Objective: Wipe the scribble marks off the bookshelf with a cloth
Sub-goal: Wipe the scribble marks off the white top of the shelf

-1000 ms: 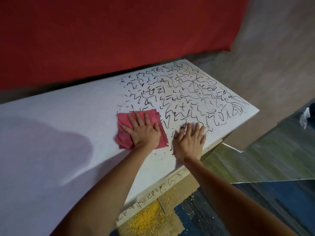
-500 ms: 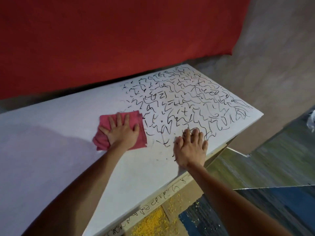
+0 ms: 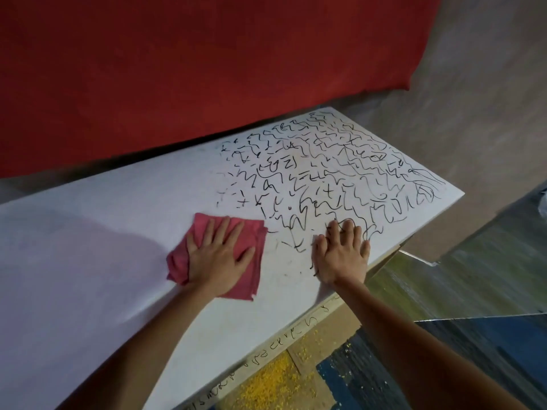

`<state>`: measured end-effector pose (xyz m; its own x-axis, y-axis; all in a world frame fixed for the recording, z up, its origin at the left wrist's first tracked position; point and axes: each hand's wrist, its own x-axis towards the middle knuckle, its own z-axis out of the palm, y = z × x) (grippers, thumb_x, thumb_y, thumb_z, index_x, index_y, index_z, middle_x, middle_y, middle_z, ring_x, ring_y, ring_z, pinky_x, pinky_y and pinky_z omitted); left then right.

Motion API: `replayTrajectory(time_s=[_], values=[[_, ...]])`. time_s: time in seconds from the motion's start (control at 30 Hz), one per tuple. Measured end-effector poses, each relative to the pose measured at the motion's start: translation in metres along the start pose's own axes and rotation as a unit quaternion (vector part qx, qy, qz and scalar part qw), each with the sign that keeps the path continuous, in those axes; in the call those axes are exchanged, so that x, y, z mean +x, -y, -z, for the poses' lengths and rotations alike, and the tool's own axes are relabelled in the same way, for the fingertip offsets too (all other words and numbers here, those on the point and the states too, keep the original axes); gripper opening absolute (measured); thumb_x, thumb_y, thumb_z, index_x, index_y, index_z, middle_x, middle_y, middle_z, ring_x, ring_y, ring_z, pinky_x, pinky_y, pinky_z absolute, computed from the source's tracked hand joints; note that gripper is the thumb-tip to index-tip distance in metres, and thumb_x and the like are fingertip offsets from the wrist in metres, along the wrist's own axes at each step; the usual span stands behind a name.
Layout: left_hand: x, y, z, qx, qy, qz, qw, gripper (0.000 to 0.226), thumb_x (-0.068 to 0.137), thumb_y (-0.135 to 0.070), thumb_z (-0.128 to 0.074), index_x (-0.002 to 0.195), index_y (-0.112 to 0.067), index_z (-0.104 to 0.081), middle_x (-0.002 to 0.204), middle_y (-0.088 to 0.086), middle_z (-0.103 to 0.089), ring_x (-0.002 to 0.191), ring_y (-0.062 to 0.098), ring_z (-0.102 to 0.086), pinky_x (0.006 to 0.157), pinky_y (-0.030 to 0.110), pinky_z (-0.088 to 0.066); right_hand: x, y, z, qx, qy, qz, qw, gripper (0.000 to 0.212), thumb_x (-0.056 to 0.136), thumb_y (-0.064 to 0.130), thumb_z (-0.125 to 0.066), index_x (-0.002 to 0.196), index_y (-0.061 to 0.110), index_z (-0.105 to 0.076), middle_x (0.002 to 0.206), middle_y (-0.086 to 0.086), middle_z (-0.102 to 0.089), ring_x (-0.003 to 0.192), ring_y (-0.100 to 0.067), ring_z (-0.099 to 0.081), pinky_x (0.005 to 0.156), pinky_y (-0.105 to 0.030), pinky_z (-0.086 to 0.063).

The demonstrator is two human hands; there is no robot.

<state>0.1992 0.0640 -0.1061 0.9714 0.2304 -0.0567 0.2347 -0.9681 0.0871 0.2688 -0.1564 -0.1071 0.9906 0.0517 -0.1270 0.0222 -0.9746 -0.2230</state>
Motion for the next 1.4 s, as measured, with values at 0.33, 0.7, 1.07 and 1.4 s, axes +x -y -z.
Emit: replayTrajectory(time_s=[0.33, 0.7, 1.07, 1.4], values=[[0.145, 0.014, 0.013, -0.026, 0.026, 0.118, 0.992, 0.066, 0.097, -0.057, -0.018, 0.154, -0.026, -0.005, 0.162, 0.001, 0.003, 0.147, 0.031, 0.003, 0.112, 0.066, 0.0, 0.004, 0.0, -0.004, -0.016, -0.017, -0.017, 1.0, 0.07, 0.088, 0.05, 0.002, 0.154, 0.027, -0.004, 0.161, -0.005, 0.004, 0.147, -0.024, 0.01, 0.117, -0.04, 0.004], [0.006, 0.019, -0.014, 0.021, -0.074, -0.143, 0.987, 0.067, 0.09, -0.062, -0.022, 0.134, -0.023, -0.056, 0.139, 0.001, -0.054, 0.126, 0.027, -0.053, 0.104, 0.052, -0.024, 0.002, 0.001, -0.001, -0.02, -0.008, -0.02, 1.0, 0.073, 0.086, 0.054, 0.003, 0.154, 0.027, -0.002, 0.161, -0.005, 0.006, 0.147, -0.023, 0.011, 0.118, -0.04, 0.005], [0.174, 0.035, 0.019, -0.001, 0.017, 0.03, 0.999, 0.067, 0.096, -0.061, -0.017, 0.154, -0.029, -0.003, 0.162, -0.003, 0.005, 0.148, 0.024, 0.002, 0.114, 0.059, -0.003, 0.006, -0.001, -0.009, -0.025, -0.044, -0.034, 0.998, 0.091, 0.07, 0.061, 0.018, 0.154, 0.031, -0.004, 0.161, -0.001, 0.004, 0.147, -0.02, 0.009, 0.118, -0.038, 0.004], [0.087, 0.013, 0.004, -0.027, 0.005, 0.071, 0.997, 0.067, 0.097, -0.058, -0.013, 0.154, -0.025, 0.0, 0.162, -0.001, 0.002, 0.148, 0.026, 0.002, 0.115, 0.057, 0.002, 0.006, 0.0, -0.003, -0.038, -0.015, -0.023, 0.999, 0.059, 0.1, 0.048, -0.013, 0.154, 0.027, -0.004, 0.161, -0.005, 0.003, 0.147, -0.023, 0.008, 0.118, -0.041, 0.003]])
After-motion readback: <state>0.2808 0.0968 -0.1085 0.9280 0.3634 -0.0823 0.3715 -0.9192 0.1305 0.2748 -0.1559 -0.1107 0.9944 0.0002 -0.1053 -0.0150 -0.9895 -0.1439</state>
